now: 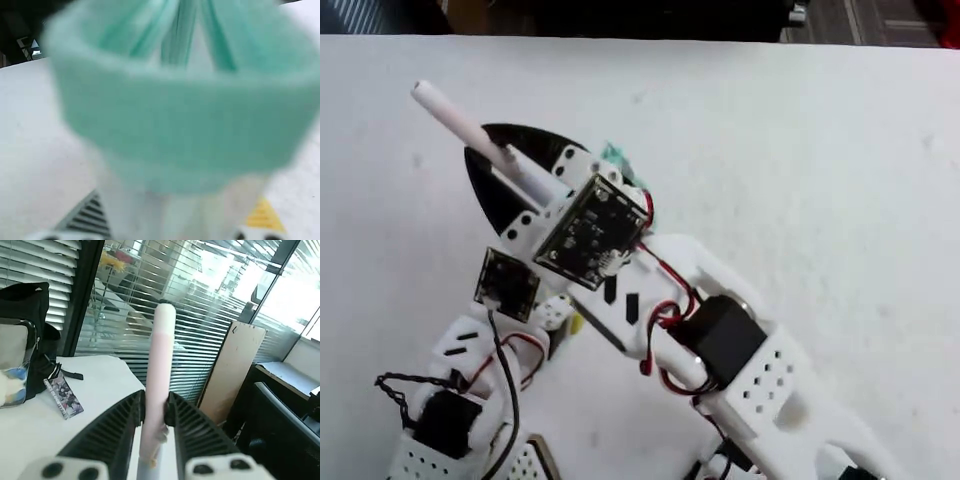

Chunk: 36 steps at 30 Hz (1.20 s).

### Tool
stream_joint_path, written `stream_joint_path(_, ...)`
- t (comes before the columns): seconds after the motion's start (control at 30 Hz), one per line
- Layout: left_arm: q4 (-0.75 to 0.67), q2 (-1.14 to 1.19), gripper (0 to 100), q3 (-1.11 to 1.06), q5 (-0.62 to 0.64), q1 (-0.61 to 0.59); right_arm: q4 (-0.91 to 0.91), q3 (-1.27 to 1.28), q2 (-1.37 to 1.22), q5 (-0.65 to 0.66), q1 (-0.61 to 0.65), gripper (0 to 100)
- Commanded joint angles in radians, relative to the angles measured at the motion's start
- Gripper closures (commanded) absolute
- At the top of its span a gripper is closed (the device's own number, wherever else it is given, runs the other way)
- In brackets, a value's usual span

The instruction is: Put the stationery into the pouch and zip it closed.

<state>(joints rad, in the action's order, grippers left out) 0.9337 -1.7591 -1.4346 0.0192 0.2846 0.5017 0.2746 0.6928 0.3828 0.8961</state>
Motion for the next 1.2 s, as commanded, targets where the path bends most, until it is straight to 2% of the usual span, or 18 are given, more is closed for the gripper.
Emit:
stream_joint_path(0.0, -0.012, 0.004, 77, 0.003, -0.006, 0.019, -0.047, -0.035, -0.021, 0.008, -0.008, 97.7)
stream_joint_path(0.17, -0.014, 0.004, 77, 0.005, -0.008, 0.013, -0.025, -0.029, -0.062, 0.006, -0.042, 98.1)
stream_joint_path(0.43, -0.018, 0.004, 77, 0.005, -0.002, 0.013, 0.203, 0.008, 0.048, 0.005, -0.085, 98.1)
stream_joint_path(0.9, -0.020, 0.004, 77, 0.005, 0.000, -0.030, 0.216, 0.267, 0.332, 0.012, -0.090, 98.1)
stream_joint_path(1.17, -0.020, 0.004, 77, 0.005, 0.000, -0.028, 0.209, 0.296, 0.292, 0.012, -0.039, 97.8)
